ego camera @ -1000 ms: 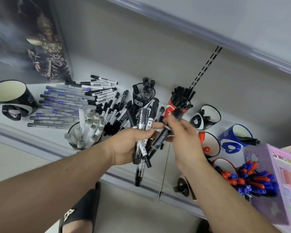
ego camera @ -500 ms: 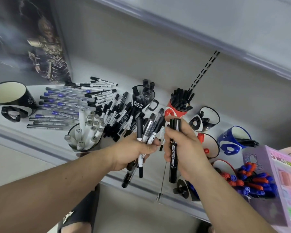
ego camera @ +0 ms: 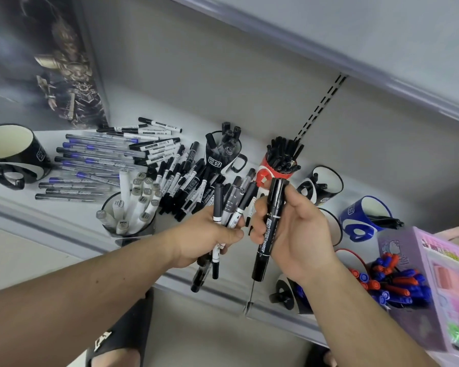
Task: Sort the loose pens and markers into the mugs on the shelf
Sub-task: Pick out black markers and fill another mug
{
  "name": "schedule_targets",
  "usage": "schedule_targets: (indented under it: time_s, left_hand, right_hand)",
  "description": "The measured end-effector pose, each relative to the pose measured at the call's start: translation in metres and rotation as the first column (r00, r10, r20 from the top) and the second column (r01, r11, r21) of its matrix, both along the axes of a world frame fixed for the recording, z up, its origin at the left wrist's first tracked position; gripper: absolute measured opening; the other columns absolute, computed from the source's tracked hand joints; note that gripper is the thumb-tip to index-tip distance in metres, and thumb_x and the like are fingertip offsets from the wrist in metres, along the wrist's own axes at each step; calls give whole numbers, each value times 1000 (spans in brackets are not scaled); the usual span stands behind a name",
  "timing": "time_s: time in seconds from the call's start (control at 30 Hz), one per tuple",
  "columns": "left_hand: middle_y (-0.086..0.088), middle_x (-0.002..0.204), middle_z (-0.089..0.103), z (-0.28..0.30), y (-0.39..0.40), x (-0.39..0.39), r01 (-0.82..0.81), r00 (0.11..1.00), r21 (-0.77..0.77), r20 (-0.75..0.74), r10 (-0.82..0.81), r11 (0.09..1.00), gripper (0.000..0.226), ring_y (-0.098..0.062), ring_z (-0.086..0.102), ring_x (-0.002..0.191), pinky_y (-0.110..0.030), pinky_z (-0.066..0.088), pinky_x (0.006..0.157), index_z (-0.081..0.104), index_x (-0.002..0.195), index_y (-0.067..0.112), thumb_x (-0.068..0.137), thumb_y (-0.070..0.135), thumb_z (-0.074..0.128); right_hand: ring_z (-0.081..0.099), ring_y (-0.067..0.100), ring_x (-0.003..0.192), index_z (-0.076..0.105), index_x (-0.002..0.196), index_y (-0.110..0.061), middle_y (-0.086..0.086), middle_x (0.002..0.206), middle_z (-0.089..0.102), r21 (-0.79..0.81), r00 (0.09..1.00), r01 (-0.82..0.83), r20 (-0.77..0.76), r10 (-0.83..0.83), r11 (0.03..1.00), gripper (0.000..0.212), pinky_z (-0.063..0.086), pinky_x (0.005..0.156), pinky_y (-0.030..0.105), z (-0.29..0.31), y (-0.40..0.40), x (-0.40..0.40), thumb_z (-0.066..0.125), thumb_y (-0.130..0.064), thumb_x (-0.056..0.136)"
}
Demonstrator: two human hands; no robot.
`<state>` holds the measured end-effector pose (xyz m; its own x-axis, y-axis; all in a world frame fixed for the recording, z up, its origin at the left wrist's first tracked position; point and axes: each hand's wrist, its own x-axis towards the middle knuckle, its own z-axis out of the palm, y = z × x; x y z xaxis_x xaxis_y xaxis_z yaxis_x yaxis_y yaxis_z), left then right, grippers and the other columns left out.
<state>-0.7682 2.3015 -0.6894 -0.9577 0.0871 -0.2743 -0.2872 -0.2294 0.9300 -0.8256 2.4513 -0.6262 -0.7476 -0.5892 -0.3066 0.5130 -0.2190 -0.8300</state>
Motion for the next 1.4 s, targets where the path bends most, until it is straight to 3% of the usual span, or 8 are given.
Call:
schedule_targets:
  time_s: [0.2,0.4,0.57,0.7,0.9,1.1,1.33,1.4]
  left_hand:
    - [7,60,56,-1,12,-2,-26,994,-37,106,30,999,17,-14,48,60,-28,43,59,58,86,10,86,-6,62]
    - [3,57,52,5,45,-20,-163,977,12,138,160,987,22,-15,44,55,-30,39,60,57,80,14,88,-6,56]
    - [3,66,55,-3,74,-27,-175,966,-26,187,177,984,20,-15,49,64,-33,39,72,60,82,17,85,-2,63]
    - [3,60,52,-2,87,-27,-183,958,-46,214,189,982,19,-17,46,61,-32,38,65,60,83,16,85,-3,61]
    - [3,62,53,0,94,-24,-172,950,-110,243,195,979,18,-15,48,62,-31,39,66,61,83,16,84,-2,63]
    - [0,63,52,0,102,-17,-176,946,-89,261,194,980,19,-16,46,59,-31,39,61,60,84,15,85,-4,61]
    - [0,64,51,-6,97,-22,-201,940,-37,273,203,979,18,-16,46,57,-30,38,58,60,85,15,85,-3,60]
    - [0,63,51,-7,95,-24,-210,939,-21,274,208,977,18,-15,46,57,-30,38,58,60,85,15,85,-3,60]
  right_hand:
    - [56,17,69,56,85,-13,3,79,61,92,943,329,-75,-323,940,12,46,71,37,6,21,-9,51,-13,96]
    - [51,12,59,58,84,-21,0,71,55,238,660,690,-595,-459,684,18,44,58,25,33,97,-22,56,-10,98]
    - [62,14,73,56,107,-29,0,81,61,262,511,800,-770,-382,540,29,53,66,20,36,148,-1,55,-3,96]
    - [66,10,88,56,109,-32,-1,99,66,378,572,747,-784,-240,547,32,54,80,25,5,171,13,60,-5,93]
    - [66,13,83,61,108,-34,-3,94,69,612,626,632,-765,152,475,26,55,78,30,-59,178,16,67,-16,90]
    - [60,30,111,77,102,-21,1,117,70,461,260,856,-775,576,233,30,38,92,47,-99,179,26,56,-26,81]
    - [59,26,103,76,103,-21,0,111,71,488,326,841,-802,500,234,42,43,90,44,-83,170,18,47,-26,73]
    - [64,26,89,73,112,-19,4,101,71,573,435,764,-797,419,296,42,52,82,42,-63,160,0,50,-19,76]
